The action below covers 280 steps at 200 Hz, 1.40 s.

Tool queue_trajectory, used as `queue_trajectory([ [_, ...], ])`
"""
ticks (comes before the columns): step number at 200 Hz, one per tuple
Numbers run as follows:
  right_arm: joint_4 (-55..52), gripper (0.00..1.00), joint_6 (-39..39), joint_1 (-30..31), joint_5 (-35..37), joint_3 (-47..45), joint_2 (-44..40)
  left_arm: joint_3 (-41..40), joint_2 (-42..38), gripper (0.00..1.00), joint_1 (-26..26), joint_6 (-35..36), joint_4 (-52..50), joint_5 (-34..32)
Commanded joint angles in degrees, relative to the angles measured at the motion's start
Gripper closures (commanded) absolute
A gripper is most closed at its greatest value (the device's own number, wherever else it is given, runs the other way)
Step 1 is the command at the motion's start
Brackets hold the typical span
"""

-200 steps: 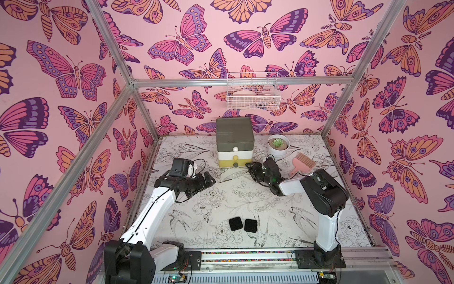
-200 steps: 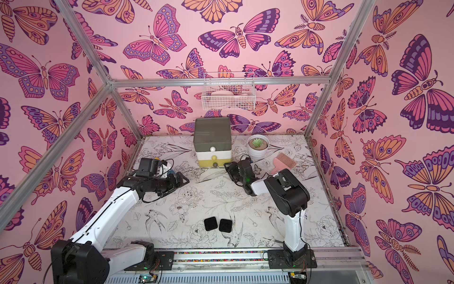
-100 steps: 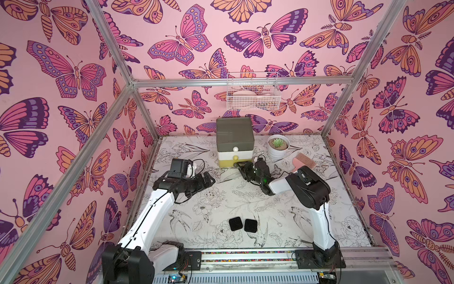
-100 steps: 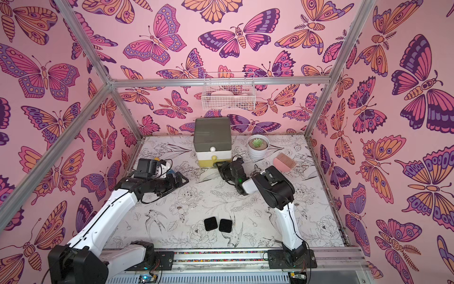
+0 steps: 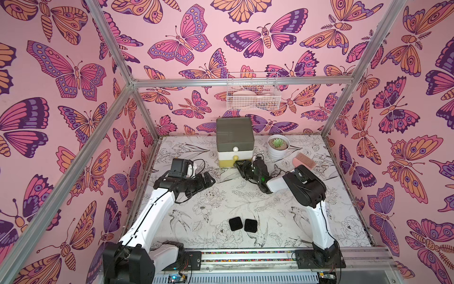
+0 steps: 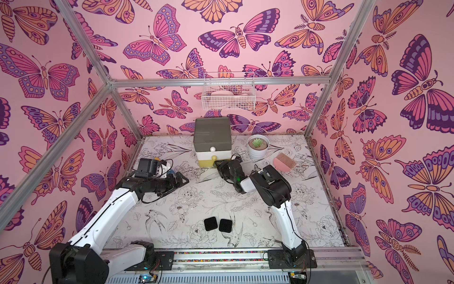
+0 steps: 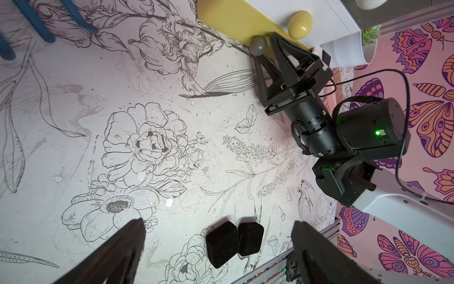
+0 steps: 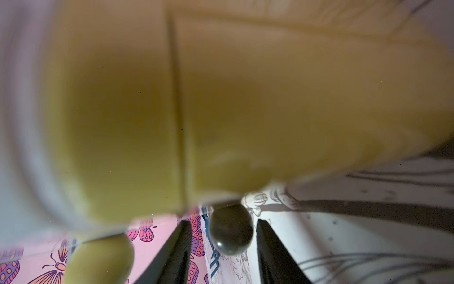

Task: Place the brooch boxes into the drawer by color
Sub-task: Open the drawer in the storage box.

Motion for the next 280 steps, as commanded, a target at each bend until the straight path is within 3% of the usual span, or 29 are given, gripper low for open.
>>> queue_trajectory([
  [1,-1.3,0.52,-1.0,0.4,-0.1,2.1,1.9,0.4,0.6,0.0,0.2,1.2,-0.4,1.2],
  [130,-0.9,0.52,-0.9,1.2,0.4,5.7,5.3,0.3,0.6,0.0,0.2,1.4,-0.5,1.3],
  [208,3.7,0.74,2.4,1.7,2.2,4.5,6.5,-0.3,-0.1,0.0,0.3,1.2,-0.4,1.4],
  [280,5.4,0.76,2.3,2.7,2.3,-1.5,2.5,-0.1,-1.0,0.0,0.2,0.8,-0.5,1.6],
])
